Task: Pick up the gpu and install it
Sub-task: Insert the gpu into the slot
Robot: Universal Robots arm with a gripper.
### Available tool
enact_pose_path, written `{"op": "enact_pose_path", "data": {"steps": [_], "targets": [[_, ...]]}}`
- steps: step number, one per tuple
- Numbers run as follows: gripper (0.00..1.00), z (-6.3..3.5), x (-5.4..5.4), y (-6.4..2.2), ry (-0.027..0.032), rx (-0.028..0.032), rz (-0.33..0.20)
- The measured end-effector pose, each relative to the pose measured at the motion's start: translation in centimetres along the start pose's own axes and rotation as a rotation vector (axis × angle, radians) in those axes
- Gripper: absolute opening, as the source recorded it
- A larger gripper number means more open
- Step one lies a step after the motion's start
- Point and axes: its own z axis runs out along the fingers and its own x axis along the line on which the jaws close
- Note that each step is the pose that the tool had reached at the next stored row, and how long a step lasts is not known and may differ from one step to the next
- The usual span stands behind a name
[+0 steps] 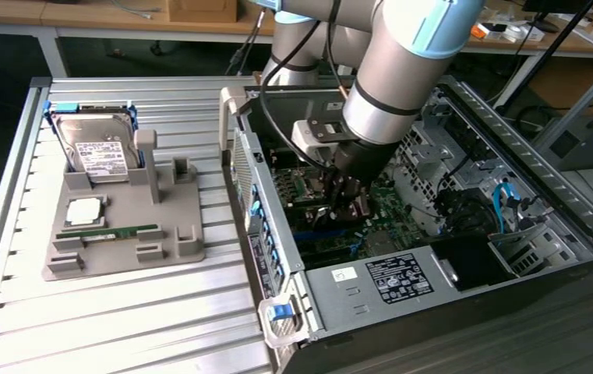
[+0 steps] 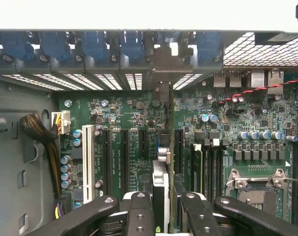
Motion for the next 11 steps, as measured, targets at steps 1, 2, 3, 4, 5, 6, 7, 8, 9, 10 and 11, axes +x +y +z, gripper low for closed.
{"op": "enact_pose_path", "data": {"steps": [1,2,3,4,5,6,7,8,9,10,11], "targets": [[0.27,-0.08,0.01,0.01,0.0003,0.0000,0.000],[0.27,-0.23,0.00,0.01,0.0000,0.0002,0.000],[0.27,-0.40,0.00,0.01,0.0000,0.0003,0.000],[0.27,-0.47,0.00,0.02,0.0001,0.0003,0.000],[0.27,-0.47,0.00,0.00,-0.0001,0.0004,0.000],[0.27,-0.47,0.00,-0.15,-0.0001,0.0003,0.000],[0.27,-0.47,0.00,-0.38,0.0001,-0.0005,0.000],[0.27,-0.46,0.00,-0.58,0.0001,-0.0013,0.000],[0.27,-0.44,0.00,-0.66,0.0001,-0.0017,0.000],[0.27,-0.41,0.00,-0.67,0.0002,-0.0018,0.000],[0.27,-0.35,0.00,-0.67,0.0000,-0.0018,0.000]]}}
